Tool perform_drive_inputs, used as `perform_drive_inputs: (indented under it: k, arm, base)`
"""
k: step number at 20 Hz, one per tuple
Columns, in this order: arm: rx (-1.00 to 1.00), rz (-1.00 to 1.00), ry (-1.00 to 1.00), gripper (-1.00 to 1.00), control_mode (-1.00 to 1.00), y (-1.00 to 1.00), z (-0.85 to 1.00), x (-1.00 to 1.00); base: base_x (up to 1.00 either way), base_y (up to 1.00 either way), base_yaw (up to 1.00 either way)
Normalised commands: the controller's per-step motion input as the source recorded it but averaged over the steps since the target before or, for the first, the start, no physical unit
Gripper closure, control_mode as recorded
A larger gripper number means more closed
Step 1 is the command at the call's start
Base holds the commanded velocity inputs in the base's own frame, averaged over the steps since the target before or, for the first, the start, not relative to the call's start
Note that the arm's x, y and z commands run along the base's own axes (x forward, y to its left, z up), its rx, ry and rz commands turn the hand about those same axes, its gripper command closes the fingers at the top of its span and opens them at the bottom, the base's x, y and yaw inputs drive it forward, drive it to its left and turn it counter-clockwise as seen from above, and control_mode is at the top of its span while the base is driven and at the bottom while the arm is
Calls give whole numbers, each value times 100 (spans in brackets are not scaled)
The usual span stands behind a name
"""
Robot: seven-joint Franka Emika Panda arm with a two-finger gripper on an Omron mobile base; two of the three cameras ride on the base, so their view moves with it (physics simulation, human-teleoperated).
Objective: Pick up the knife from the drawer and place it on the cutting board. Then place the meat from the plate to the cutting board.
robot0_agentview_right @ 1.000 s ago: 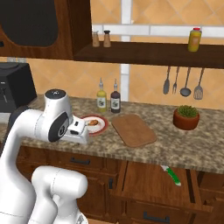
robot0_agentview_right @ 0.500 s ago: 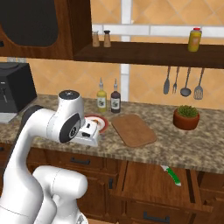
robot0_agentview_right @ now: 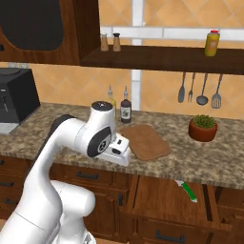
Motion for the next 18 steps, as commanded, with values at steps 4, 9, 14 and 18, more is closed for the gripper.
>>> perform_drive_inputs:
  k: [4,9,14,18]
  arm:
    - [9,0,0,-100,-100,-100,-2,0]
    - [5,0,0,-100,-100,-98,-28,0]
    - [0,-3,0,-100,-100,-60,-53,0]
    - [-4,-4,-4,-100,-100,-30,-60,1]
  base:
    - [0,0,0]
    - [0,0,0]
    - [0,0,0]
    - [0,0,0]
